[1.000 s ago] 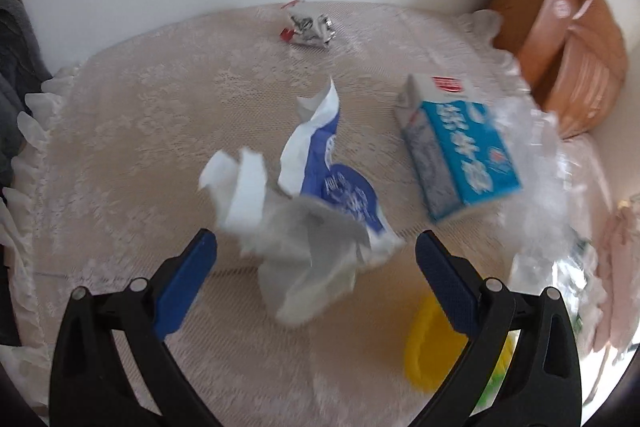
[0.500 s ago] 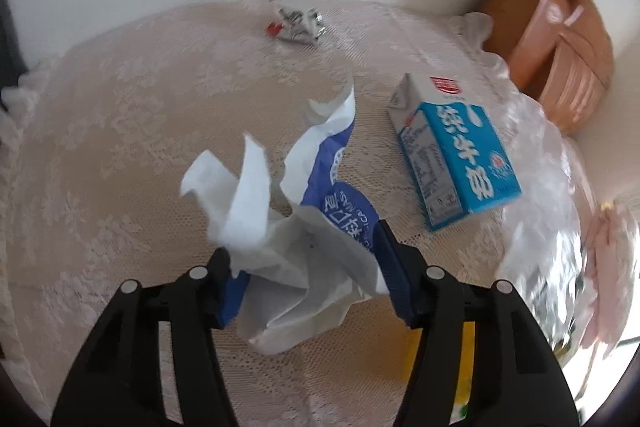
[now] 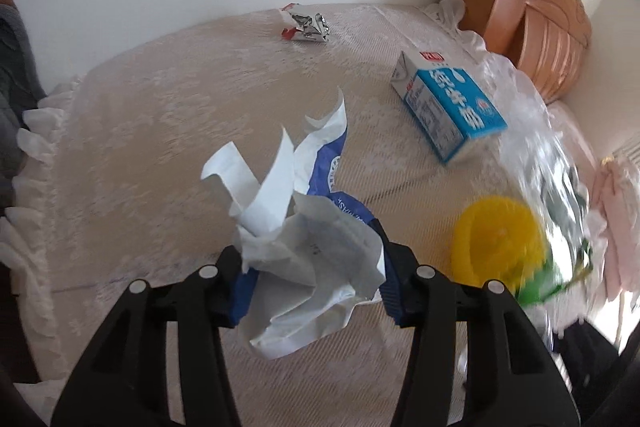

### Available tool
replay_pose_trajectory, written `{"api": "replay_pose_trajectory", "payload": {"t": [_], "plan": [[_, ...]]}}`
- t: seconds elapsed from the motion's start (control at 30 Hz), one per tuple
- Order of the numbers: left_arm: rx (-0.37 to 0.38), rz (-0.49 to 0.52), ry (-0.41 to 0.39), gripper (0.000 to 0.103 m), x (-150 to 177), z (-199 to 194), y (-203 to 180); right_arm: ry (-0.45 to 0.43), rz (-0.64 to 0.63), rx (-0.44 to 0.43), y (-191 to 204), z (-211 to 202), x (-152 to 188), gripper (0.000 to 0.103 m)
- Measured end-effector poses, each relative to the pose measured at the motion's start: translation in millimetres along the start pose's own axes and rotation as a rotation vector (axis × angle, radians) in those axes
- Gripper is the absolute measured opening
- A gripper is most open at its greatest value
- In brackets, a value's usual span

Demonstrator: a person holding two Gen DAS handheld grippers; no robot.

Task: Collect trash
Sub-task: 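Grasp the crumpled white tissue with the left tool while the right tool grasps the clear bottle, then carry tissue and bottle to the green wastebasket and release both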

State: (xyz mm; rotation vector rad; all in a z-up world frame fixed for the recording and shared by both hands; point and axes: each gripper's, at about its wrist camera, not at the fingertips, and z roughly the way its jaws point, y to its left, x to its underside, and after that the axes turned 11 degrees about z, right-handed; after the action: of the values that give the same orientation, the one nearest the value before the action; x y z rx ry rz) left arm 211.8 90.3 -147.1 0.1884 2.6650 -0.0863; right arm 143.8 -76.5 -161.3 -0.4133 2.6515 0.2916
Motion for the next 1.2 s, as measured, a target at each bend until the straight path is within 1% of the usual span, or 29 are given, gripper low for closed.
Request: {"api": "replay_pose_trajectory", "payload": {"t": [0.23,0.33,0.47,0.6,0.7,0.77,0.8,0.87,1.03,1.13,1.2], "plan": [[0.009,0.121,-0.045,0.05,34.3,-47.5,-8.6,-0.033,0.208,-0.094,-13.0,-22.9,10.0,0.064],[0.04,0.153,-0.062,0.05,43.2,-61.5,-19.3,-0.06,0.291,-0.128,-15.9,-38.6,22.0,0.064],[0.092,0.179,-0.093,0.05,49.2,-79.1,-34.8,-0.09,0.362,-0.132,-17.2,-59.3,40.7,0.064],[0.121,0.236,-0.116,0.05,54.5,-94.8,-54.7,-0.131,0.448,-0.124,-33.2,-82.2,59.0,0.064],[0.158,0.302,-0.126,0.05,62.7,-106.6,-78.6,-0.169,0.527,-0.086,-52.7,-106.4,84.1,0.064],[0.192,0.356,-0.125,0.05,67.9,-112.0,-98.9,-0.194,0.585,-0.034,-67.1,-125.2,108.0,0.064],[0.215,0.401,-0.124,0.05,72.5,-115.2,-114.1,-0.203,0.615,-0.008,-75.3,-132.1,119.2,0.064],[0.257,0.484,-0.126,0.05,81.4,-120.3,-141.8,-0.231,0.703,0.059,-95.5,-153.0,153.2,0.064],[0.402,0.713,-0.124,0.05,109.3,-133.6,-227.1,-0.27,0.898,0.206,-131.9,-195.7,231.6,0.064],[0.48,0.833,-0.121,0.05,127.1,-141.0,-275.4,-0.289,1.012,0.303,-146.1,-219.7,284.0,0.064],[0.531,0.906,-0.106,0.05,140.4,-142.7,-306.5,-0.295,1.07,0.357,-148.9,-231.0,310.9,0.064]]}}
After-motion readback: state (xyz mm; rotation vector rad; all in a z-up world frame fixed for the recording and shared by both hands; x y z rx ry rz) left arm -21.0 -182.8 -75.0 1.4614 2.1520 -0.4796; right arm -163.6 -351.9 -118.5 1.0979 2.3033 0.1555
